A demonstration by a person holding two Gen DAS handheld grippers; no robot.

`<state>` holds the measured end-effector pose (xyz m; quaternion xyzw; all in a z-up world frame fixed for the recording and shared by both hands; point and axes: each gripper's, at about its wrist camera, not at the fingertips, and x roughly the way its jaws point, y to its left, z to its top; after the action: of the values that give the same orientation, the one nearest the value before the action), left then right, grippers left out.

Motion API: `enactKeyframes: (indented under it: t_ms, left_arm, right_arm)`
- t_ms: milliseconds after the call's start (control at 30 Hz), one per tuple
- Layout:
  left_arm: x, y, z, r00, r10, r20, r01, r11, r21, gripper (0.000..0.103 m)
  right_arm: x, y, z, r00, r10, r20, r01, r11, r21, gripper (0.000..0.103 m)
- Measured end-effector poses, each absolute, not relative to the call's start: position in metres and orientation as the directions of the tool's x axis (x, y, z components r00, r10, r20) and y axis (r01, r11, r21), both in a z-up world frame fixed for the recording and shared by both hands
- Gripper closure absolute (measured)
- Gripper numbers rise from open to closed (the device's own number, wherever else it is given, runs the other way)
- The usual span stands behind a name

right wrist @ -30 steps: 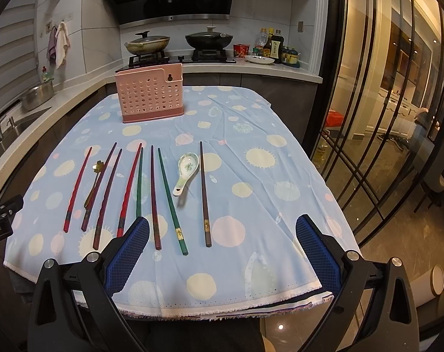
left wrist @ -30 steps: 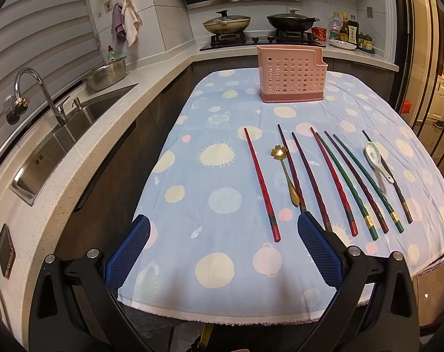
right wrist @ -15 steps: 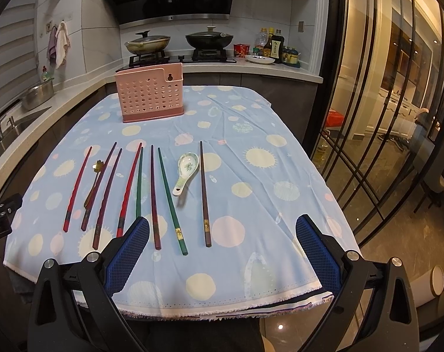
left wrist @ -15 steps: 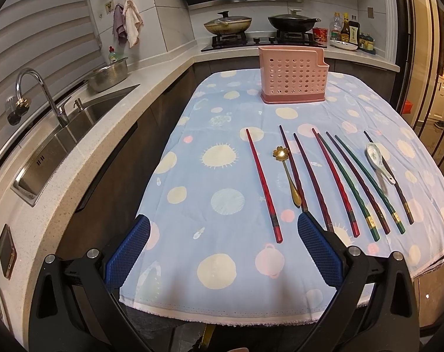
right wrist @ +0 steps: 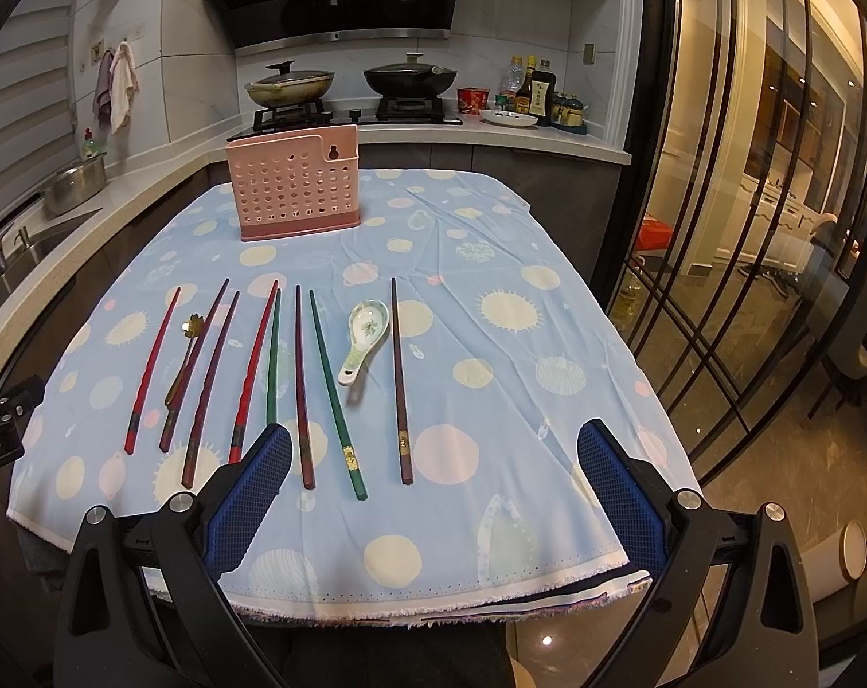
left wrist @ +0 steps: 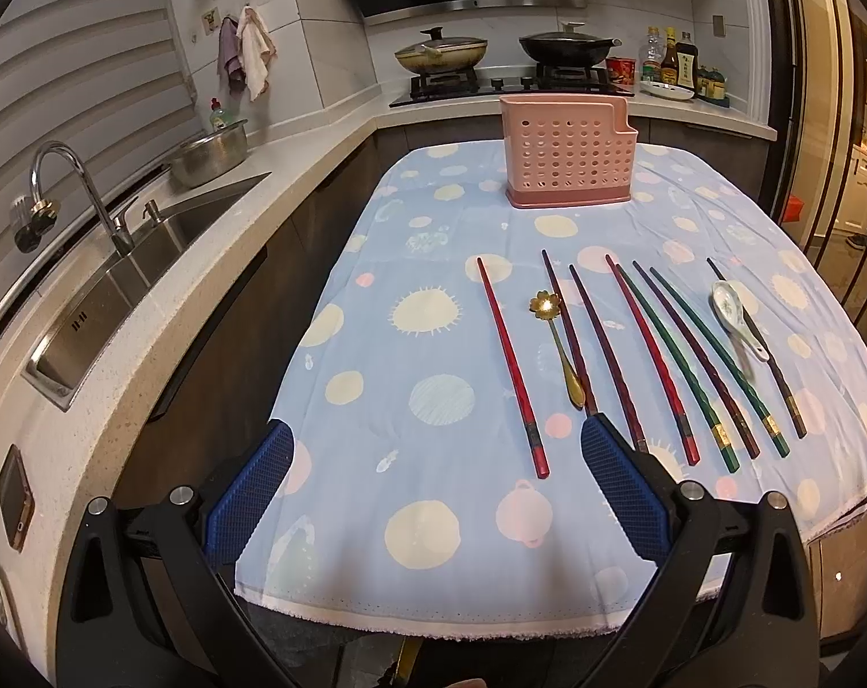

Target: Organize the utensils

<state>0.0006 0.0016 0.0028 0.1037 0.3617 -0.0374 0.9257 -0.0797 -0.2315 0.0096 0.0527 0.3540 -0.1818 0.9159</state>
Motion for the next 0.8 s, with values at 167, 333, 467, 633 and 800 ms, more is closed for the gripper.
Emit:
enactKeyframes:
  t_ms: [167,333,467,633,800]
  left_arm:
    - [0.0013,0.0023,0.0022,0.734,0.015,-0.679,0.134,0.977,0.166,0.007]
    - [0.0013,0.0027,0.0015,0.733,0.017,-0.680,0.133,0.977,0.167,0.007]
    - [0.0016,0.0028,0.0012,0.732,0.017,-0.681,0.132,0.977,0.167,0.007]
    - [0.0022,0.0037,0.0000,0.729,0.019,-0.684,0.130,0.978,0.166,0.007]
    - [0.0018,0.0042,-0.0003,0.729,0.028,-0.684,0.124,0.977,0.172,0.007]
  right_arm:
    - [-0.0800,-0.2313,0.0099,0.684,-0.294,-0.667,0.369,0.929,-0.032,0.007]
    - [-0.0791,-0.2311,0.0098,0.683,-0.294,-0.669,0.368,0.929,-0.033,0.007]
    - [-0.0791,-0.2310,0.0101,0.684,-0.294,-0.668,0.368,0.929,-0.033,0.007]
    - [-0.0790,-0.2310,0.0099,0.682,-0.294,-0.669,0.369,0.929,-0.032,0.007]
    - [-0.0793,-0.2309,0.0101,0.684,-0.293,-0.668,0.367,0.930,-0.032,0.007]
